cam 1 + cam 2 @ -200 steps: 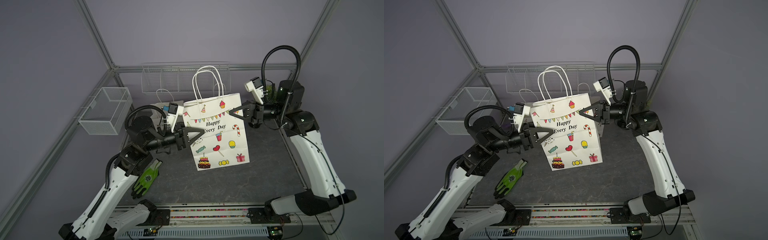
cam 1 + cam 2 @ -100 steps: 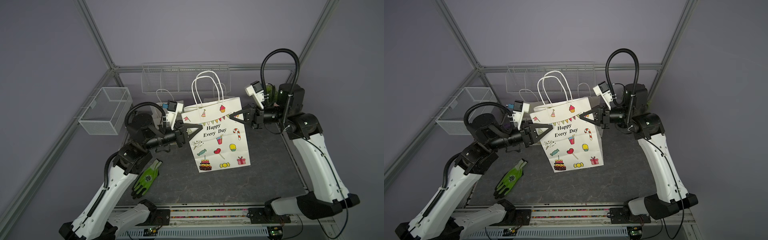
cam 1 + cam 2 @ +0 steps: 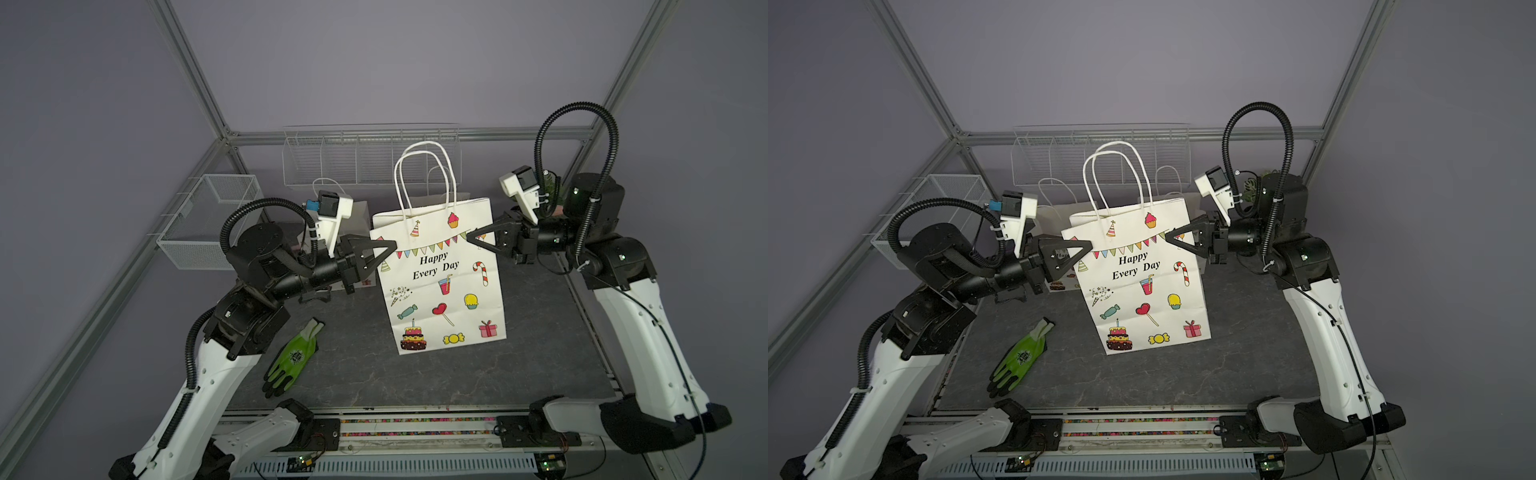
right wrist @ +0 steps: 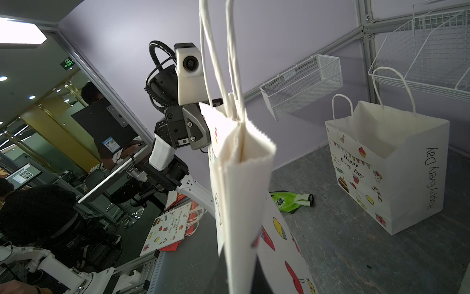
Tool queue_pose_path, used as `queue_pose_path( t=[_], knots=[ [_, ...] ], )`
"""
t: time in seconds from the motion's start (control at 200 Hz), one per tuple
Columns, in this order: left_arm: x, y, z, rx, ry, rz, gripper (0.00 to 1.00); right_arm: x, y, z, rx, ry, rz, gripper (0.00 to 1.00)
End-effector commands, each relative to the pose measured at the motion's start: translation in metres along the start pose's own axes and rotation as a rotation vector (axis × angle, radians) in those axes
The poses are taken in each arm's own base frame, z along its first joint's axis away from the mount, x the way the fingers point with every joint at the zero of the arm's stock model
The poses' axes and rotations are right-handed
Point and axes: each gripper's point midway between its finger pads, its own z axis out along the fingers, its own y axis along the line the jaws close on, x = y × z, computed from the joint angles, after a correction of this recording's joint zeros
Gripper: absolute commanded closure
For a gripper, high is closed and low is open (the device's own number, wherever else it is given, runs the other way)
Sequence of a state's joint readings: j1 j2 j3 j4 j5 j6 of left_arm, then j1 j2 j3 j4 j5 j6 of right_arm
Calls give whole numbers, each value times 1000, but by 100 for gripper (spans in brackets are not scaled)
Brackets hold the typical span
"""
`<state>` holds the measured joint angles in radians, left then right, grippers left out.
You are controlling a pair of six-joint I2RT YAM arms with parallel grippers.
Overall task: Put away the paper bag
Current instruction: Press the paper bag.
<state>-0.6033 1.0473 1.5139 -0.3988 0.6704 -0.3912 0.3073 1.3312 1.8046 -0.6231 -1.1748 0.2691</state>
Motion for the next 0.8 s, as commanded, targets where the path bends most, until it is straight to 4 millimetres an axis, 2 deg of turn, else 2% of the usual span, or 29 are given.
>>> queue_pose_path(
  t=[0.0,0.015,0.04,0.145,0.19,0.225,0.305,0.37,0.465,0.6,0.795],
  knots=[
    [-11,-12,-3,27,-18,30,100,1,13,-3,-36,-1,-26,93],
    [-10,-12,-4,26,-17,30,99,1,15,-3,-39,-1,-29,93],
    [-9,-10,-4,19,-15,32,90,0,15,-4,-39,-2,-30,93],
    [1,-2,-7,-30,8,42,29,-5,22,-9,-67,-14,-40,93],
    [6,4,-12,-72,12,46,14,-9,26,-12,-91,-22,-44,93],
    [9,9,-17,-114,8,55,8,-11,31,-14,-111,-26,-48,94],
    [9,21,-37,-242,-32,89,0,-15,40,-17,-144,-29,-62,93],
    [2,23,-56,-314,-81,129,0,-18,45,-18,-162,-27,-71,93],
    [-1,29,-66,-359,-93,156,0,-25,48,-18,-184,-26,-74,93],
    [-3,54,-60,-395,-107,136,0,-34,48,-17,-227,0,-87,93],
    [-7,58,-40,-199,-104,110,0,-44,31,-6,-300,70,-72,94]
  ],
)
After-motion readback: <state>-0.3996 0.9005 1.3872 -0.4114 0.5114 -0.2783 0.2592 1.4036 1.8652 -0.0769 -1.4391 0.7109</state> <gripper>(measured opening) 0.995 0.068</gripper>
